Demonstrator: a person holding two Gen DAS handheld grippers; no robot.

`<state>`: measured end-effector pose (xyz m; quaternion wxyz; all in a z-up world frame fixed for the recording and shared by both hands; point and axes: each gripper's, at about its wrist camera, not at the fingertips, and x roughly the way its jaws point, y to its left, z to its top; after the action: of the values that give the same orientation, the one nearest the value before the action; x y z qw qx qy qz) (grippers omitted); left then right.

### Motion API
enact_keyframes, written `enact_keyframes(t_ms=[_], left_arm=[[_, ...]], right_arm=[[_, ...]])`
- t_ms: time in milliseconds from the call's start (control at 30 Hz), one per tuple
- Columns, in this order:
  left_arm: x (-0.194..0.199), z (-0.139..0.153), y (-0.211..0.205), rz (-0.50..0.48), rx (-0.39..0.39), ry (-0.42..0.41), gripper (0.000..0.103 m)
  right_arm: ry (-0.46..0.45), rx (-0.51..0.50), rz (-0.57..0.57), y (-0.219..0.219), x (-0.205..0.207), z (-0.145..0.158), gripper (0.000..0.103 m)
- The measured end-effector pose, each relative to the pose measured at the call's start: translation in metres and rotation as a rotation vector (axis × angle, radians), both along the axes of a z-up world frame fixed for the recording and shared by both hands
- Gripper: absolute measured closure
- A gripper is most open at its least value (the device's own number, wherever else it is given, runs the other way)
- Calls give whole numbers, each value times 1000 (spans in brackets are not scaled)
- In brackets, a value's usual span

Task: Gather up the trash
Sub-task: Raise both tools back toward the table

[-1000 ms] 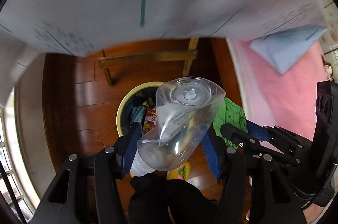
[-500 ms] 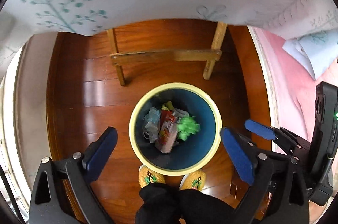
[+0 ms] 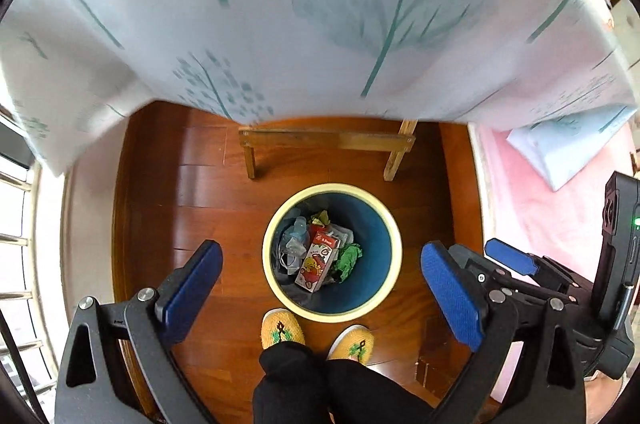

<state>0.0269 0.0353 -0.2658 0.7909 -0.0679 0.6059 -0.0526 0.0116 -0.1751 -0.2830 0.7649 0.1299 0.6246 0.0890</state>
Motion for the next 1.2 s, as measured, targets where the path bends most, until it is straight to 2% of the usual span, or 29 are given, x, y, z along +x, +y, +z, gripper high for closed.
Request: enact_keyframes(t_ms=[333, 533, 667, 1033, 1200], left_arm=[[-21, 139, 8, 24, 3, -123, 4], [-33, 212, 5, -13, 31, -208, 4], [-39, 255, 1, -34, 66, -267, 4], [-41, 336, -22, -84, 172, -412, 4], [-23, 355, -32, -96, 213, -437, 4]], right_arm=[[-91, 15, 96, 6, -13, 131, 37], [-147, 28, 143, 3, -17, 186, 37], [-230, 30, 141, -4, -18, 223, 37], [-417, 53, 143, -15, -3, 316, 37], [-469, 56, 133, -21, 12, 343, 37]])
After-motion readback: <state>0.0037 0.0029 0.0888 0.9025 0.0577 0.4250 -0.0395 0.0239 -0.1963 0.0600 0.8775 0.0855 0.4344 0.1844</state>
